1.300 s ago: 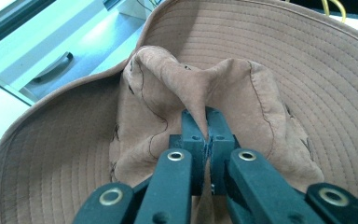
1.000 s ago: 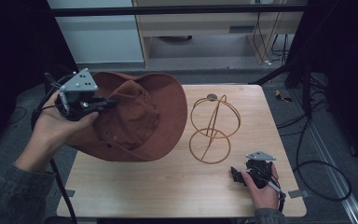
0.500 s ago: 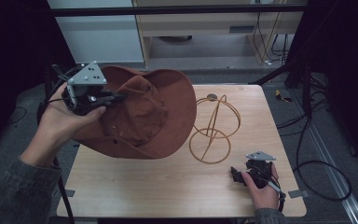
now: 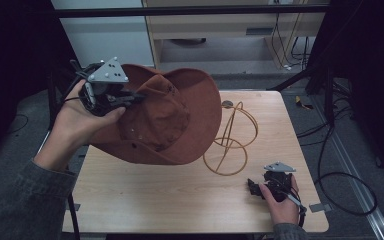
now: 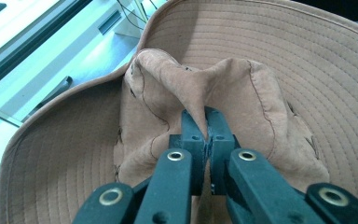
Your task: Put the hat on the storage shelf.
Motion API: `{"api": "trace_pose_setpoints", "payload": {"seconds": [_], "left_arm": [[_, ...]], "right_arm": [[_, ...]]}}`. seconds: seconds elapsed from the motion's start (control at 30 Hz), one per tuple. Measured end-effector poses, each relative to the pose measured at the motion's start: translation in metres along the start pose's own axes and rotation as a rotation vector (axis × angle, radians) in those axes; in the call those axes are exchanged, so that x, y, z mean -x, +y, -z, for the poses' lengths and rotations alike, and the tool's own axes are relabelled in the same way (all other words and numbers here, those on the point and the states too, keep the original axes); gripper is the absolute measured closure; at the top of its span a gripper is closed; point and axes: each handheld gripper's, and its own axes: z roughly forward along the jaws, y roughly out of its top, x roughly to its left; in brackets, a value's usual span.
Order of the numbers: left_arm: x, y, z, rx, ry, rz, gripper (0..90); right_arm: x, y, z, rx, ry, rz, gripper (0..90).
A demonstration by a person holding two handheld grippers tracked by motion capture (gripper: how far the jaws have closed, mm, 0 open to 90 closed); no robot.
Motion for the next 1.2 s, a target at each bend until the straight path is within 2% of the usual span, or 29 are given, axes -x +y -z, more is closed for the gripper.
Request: {"api": "trace_pose_setpoints", "payload": {"seconds": [0.53, 0.83, 1.2], "left_arm": [[0.005, 0.012, -0.009, 0.001, -0.008, -0.014, 88.4], [0.007, 0.030, -0.023, -0.011, -0.008, -0.038, 88.4], [0.011, 0.054, -0.048, -0.006, -0.021, -0.044, 88.4]], "right_arm": [[0.000, 0.000, 0.000, 0.001, -0.004, 0.005, 0.4], [0.000, 0.000, 0.000, -0.001, -0.005, 0.005, 0.4], [0.000, 0.000, 0.000, 0.001, -0.004, 0.003, 0.4]]}}
